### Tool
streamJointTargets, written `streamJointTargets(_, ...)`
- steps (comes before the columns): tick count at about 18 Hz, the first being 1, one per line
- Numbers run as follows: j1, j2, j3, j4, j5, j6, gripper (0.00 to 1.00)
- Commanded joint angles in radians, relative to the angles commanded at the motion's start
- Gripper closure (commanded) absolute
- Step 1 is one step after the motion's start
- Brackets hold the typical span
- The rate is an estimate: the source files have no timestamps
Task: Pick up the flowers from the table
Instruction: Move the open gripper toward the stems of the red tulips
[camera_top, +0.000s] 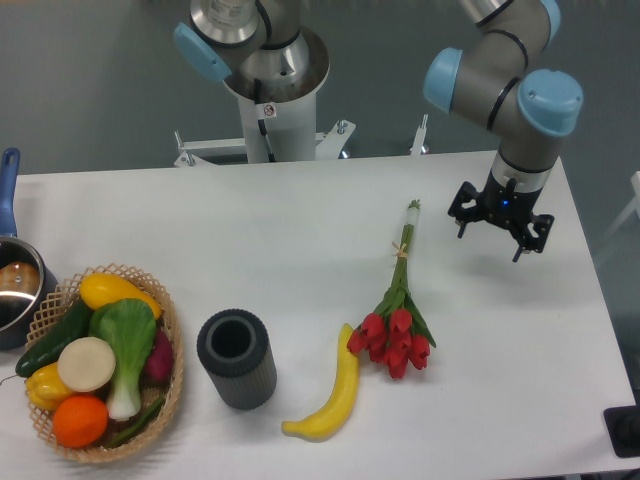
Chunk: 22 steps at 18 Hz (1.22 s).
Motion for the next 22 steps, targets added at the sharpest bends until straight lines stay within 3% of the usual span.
streamJointTargets(7, -0.015, -0.006, -0.043, -0.002, -0.083, -0.008, 0.00)
streamJointTargets(12, -0.038, -0.005, -0.045, -0.009, -0.181, -0.167, 0.00)
streamJointTargets(17, -0.061, -0.008, -0.045, -0.100, -0.195, -0.181, 0.00)
streamJointTargets(22, -0.090, -0.029, -0.057, -0.103, -0.219, -0.181, 0.00)
